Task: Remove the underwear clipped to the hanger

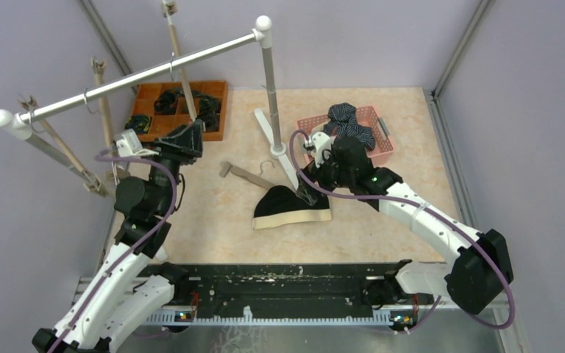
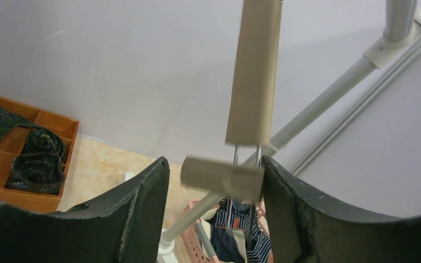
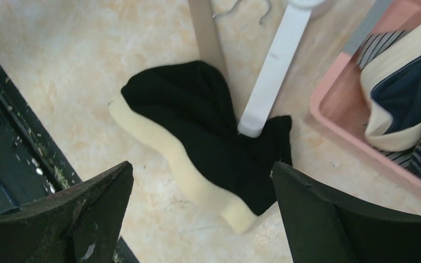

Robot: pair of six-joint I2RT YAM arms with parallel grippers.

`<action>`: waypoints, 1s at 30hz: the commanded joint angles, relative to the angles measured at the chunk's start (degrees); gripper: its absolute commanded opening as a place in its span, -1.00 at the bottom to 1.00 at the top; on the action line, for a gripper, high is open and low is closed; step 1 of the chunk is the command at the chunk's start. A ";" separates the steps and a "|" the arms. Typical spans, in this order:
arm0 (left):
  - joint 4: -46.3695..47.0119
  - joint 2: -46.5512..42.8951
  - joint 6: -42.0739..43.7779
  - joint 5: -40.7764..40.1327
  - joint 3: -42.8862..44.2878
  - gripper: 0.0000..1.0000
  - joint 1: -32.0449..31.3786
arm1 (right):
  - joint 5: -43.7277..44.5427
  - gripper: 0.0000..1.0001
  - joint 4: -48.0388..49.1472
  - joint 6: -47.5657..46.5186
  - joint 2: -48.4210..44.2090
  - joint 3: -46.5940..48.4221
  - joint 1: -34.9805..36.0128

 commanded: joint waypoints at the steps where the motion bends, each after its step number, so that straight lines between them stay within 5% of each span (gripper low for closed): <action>1: -19.70 -2.11 6.88 4.71 -10.55 0.35 -1.14 | 0.07 0.93 -0.94 1.71 -3.42 -1.42 0.96; 9: -15.30 -1.86 13.96 3.88 -9.77 0.66 -1.20 | 0.26 0.93 0.29 1.71 -2.26 -2.68 1.48; 30: -6.42 11.07 17.95 2.08 -12.22 0.74 -1.14 | -0.16 0.94 3.31 2.65 7.53 -3.16 4.77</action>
